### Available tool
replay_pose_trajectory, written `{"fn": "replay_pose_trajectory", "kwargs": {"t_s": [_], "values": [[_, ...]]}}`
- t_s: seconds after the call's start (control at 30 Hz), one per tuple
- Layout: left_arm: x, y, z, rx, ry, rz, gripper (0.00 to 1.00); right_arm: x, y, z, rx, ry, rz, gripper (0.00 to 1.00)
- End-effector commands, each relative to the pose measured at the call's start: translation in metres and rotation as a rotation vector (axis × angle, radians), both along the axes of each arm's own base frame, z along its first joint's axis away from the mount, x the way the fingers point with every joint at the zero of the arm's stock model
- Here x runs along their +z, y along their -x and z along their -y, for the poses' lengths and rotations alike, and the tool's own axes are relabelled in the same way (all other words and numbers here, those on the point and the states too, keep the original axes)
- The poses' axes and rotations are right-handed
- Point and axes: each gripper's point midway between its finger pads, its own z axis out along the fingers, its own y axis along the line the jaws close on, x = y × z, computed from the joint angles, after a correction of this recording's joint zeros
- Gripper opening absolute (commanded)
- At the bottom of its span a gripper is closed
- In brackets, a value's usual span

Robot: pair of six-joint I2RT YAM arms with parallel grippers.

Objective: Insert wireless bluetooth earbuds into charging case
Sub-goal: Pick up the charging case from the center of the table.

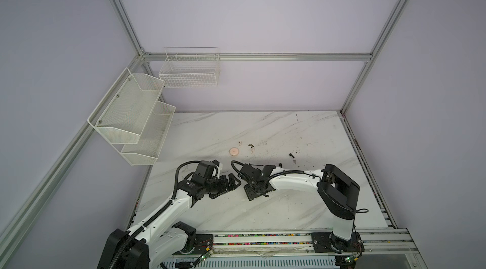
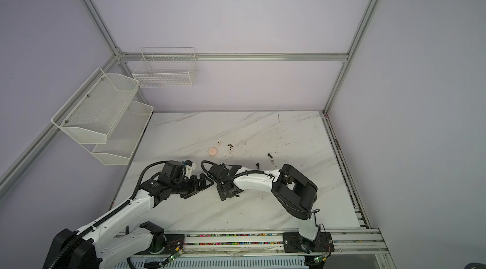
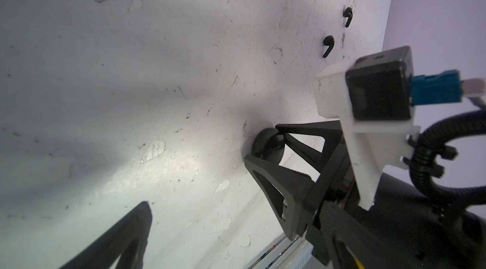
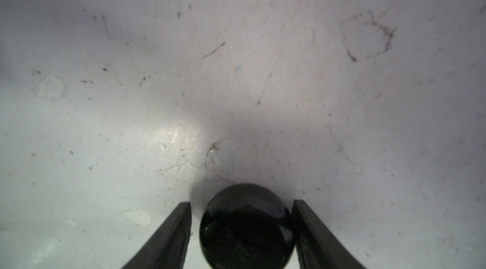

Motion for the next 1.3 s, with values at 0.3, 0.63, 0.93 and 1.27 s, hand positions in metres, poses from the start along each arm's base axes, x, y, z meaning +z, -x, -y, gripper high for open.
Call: {"fn": "replay_pose_trajectory", "kwargs": {"t_s": [0.3, 0.63, 0.93, 1.27], "values": [[-0.008, 0.003, 0.002, -0.016, 0.018, 0.002, 1.00, 0.006, -0.002, -0.002, -0.056, 0.004, 0.005, 0.65], [-0.009, 0.001, 0.003, -0.017, 0.023, 0.010, 1.00, 0.005, -0.001, -0.007, -0.045, 0.017, -0.001, 0.63], [-0.011, -0.001, 0.006, -0.025, 0.030, 0.005, 1.00, -0.005, 0.005, 0.005, -0.023, 0.073, -0.006, 0.62], [-0.010, -0.002, 0.005, -0.019, 0.033, 0.009, 1.00, -0.013, 0.007, 0.008, -0.014, 0.095, -0.004, 0.57]]}}
